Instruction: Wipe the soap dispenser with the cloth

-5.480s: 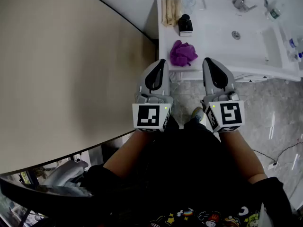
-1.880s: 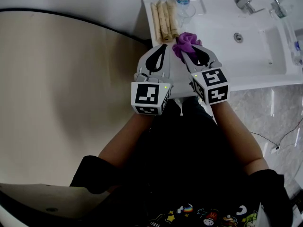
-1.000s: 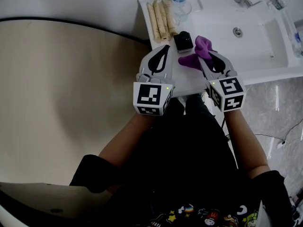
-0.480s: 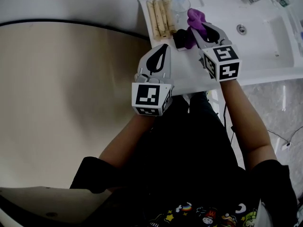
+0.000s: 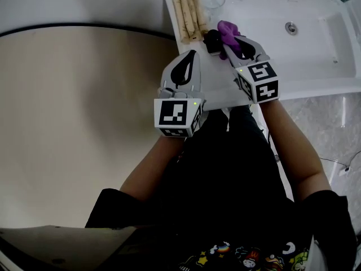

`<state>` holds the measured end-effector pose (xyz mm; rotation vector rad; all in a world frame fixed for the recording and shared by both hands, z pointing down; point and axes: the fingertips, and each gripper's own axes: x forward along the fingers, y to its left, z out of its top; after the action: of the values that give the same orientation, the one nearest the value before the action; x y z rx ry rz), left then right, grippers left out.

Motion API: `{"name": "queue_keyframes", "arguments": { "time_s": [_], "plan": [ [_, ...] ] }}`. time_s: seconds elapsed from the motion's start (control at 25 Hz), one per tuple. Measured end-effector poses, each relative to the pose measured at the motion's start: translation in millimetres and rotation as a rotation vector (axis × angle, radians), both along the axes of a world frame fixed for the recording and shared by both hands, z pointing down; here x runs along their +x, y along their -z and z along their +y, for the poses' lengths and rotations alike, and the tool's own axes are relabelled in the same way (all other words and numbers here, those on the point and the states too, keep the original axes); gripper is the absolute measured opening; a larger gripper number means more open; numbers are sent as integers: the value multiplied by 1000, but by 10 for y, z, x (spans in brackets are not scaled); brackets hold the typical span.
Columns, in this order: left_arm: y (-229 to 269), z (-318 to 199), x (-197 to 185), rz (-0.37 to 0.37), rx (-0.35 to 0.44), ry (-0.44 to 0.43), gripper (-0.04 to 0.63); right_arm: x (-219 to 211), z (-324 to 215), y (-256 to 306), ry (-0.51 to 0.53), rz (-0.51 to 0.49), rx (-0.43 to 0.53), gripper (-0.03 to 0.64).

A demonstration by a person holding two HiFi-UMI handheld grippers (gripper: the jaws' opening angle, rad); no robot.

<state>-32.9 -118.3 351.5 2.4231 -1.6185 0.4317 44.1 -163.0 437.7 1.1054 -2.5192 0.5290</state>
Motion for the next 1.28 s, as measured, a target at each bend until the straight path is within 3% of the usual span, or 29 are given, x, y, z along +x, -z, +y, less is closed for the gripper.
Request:
{"name": "queue_keyframes", "arguments": {
  "time_s": [0.44,0.84,1.28],
  "plan": [
    [-30,-23,43,18,11,-37,0,-296,388,-32,82,4,-23,112],
    [-24,88,-337,26,10,-24,0,-740,471,20,110,11,-11,113],
    [-82,109,-745,23,5,-57,0,-1192,412,60,69,-29,20,114]
  ]
}}
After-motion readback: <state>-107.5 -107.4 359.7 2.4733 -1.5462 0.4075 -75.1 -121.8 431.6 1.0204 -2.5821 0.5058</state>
